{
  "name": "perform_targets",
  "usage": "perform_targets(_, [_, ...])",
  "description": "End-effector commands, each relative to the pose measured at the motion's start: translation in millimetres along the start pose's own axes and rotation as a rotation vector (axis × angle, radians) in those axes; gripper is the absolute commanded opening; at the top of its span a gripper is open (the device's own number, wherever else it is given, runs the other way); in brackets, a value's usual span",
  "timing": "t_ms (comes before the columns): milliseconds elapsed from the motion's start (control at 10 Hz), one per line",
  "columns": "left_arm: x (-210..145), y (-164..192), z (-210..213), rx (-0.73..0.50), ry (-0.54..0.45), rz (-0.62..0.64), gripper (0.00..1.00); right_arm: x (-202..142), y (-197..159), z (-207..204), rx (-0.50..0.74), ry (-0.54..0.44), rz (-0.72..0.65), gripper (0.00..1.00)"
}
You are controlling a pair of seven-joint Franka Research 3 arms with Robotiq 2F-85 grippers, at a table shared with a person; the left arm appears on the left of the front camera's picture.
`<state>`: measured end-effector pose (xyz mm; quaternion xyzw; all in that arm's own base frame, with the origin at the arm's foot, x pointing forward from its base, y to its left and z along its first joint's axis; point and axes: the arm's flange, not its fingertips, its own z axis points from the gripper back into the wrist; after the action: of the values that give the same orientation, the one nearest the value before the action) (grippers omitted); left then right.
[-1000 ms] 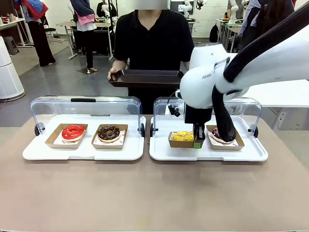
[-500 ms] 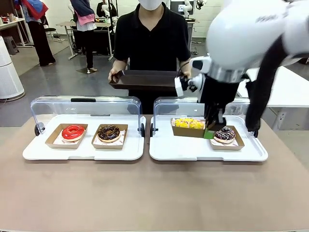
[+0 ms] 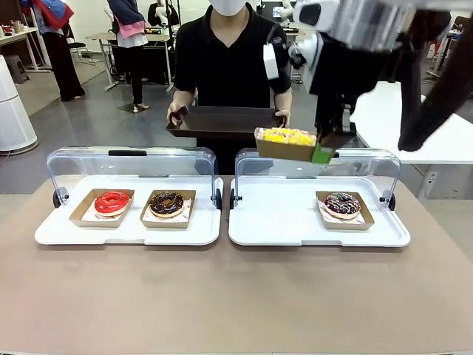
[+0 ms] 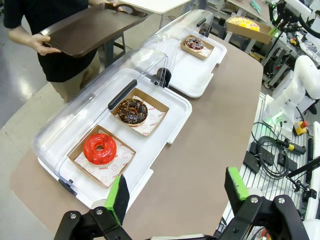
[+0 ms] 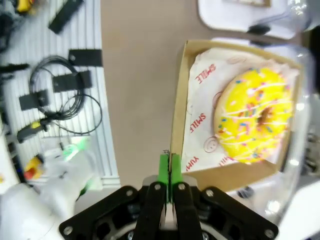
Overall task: Provide the desired donut to the person.
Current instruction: Pick up and lift the Paper togo box containing the Donut pointed at by the person, then place the picked Paper togo box onto the Handle tray extended by the person.
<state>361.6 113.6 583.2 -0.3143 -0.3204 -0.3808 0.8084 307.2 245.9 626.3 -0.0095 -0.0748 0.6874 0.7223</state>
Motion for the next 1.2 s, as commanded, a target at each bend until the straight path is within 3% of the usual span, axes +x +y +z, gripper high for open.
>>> perform_targets(0, [-1, -1, 1, -0.003, 0.006, -0.009, 1.00, 20, -22, 4, -0.001, 0.058, -0.043, 0.00])
perform_targets(200, [-1, -1, 1, -0.003, 0.006, -0.009, 1.00, 21, -39, -4, -0.036, 0.049, 0.011, 0.00])
perform_targets(300, [-1, -1, 1, -0.003, 0.006, -0.009, 1.00, 16, -20, 5, -0.015, 0.026, -0.019, 0.00])
perform_targets(1100, [-1, -1, 1, -0.003, 0.006, -0.009, 1.00, 16, -20, 5, -0.015, 0.026, -0.019, 0.00])
